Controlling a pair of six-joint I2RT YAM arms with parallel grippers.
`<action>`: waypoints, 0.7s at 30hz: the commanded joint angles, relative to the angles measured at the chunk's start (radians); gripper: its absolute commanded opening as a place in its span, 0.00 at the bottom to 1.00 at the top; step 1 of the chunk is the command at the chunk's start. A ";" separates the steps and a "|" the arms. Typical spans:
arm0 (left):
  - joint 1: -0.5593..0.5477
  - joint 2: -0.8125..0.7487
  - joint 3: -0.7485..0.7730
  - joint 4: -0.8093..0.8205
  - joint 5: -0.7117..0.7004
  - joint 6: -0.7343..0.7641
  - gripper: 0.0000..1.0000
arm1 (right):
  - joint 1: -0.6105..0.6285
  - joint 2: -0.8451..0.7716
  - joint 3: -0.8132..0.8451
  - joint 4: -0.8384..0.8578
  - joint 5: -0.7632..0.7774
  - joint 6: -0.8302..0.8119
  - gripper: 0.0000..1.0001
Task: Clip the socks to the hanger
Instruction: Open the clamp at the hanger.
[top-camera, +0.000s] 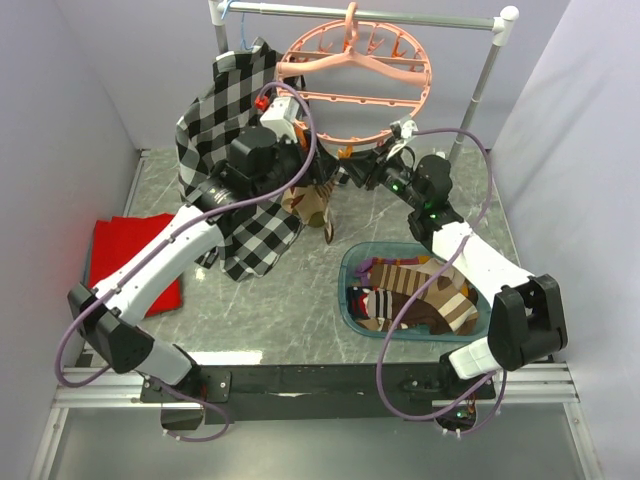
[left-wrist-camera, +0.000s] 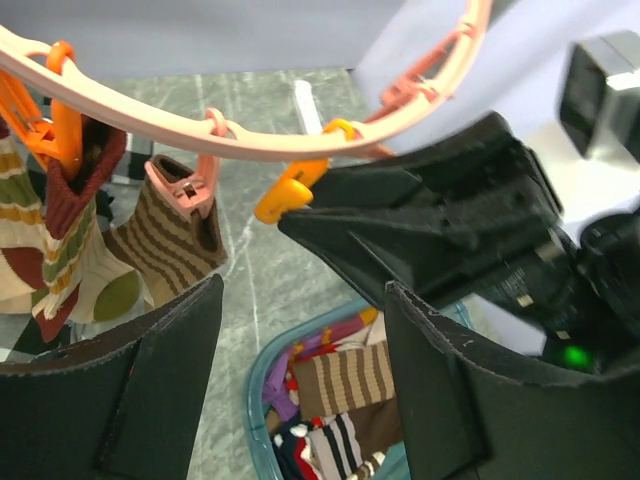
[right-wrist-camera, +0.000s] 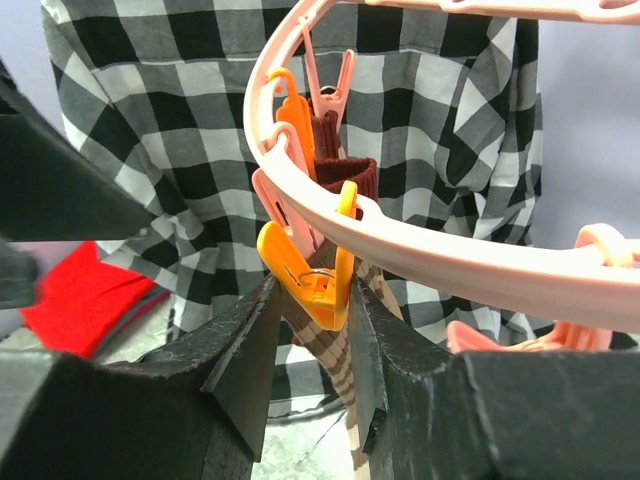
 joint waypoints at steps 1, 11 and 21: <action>-0.001 0.035 0.087 -0.022 -0.074 -0.020 0.70 | 0.028 -0.040 0.018 0.018 0.061 -0.067 0.39; -0.007 0.113 0.162 -0.062 -0.150 -0.031 0.64 | 0.115 -0.070 0.012 -0.036 0.186 -0.170 0.38; -0.010 0.150 0.181 -0.077 -0.248 -0.018 0.48 | 0.152 -0.073 0.003 -0.036 0.222 -0.187 0.38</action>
